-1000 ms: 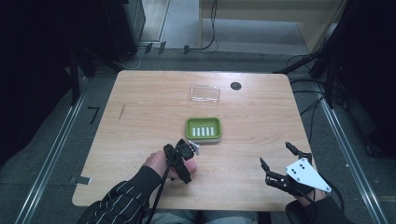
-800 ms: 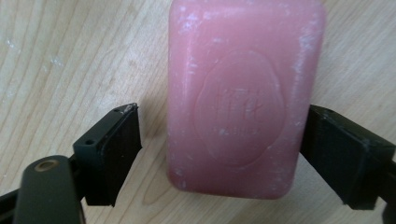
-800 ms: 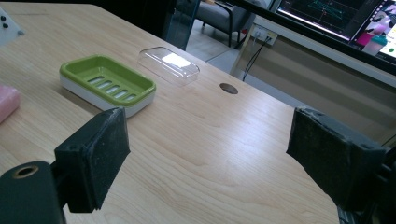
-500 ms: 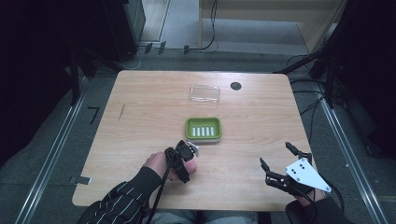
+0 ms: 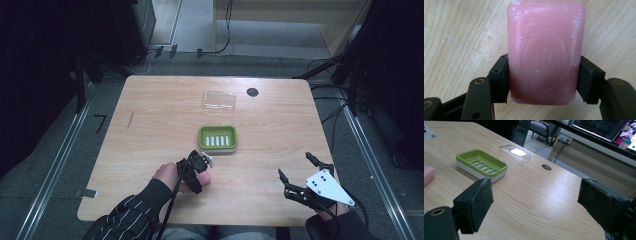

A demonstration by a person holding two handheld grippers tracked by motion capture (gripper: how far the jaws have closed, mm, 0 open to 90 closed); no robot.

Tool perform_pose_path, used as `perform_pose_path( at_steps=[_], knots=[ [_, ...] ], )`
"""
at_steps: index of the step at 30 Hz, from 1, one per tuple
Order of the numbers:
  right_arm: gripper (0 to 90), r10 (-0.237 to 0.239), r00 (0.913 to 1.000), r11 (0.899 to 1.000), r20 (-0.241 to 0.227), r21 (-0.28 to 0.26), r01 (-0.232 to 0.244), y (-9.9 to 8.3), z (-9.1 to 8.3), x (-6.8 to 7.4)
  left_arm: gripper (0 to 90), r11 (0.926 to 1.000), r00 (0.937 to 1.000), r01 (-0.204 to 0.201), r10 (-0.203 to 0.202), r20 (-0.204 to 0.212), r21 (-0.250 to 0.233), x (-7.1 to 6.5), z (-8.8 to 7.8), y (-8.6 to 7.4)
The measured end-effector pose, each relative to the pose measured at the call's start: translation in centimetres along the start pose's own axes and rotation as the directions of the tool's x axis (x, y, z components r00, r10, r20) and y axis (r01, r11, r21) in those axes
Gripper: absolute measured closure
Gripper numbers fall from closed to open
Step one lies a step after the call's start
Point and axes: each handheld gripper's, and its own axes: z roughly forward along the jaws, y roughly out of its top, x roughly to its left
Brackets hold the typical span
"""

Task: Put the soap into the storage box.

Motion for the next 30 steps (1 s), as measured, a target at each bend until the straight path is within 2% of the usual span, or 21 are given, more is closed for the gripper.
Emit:
perform_pose_path(
  at_steps=[10,21,30],
  knots=[
    [13.0,0.0,1.0,1.0,-0.001,-0.001,0.0,-0.02,-0.02,-0.04,38.4,0.9997,0.9997,-0.021,0.021,0.012,0.011,0.2,-0.08,-0.21],
    [13.0,-0.001,1.0,1.0,-0.006,0.0,0.001,-0.02,0.0,-0.02,38.4,0.9972,0.9975,-0.069,0.069,0.017,0.027,-0.05,-0.33,-0.4],
    [13.0,-0.001,1.0,1.0,-0.008,0.002,0.001,-0.02,0.0,-0.01,38.5,0.9949,0.9954,-0.093,0.093,0.025,0.037,0.19,-0.64,-0.63]
  ],
)
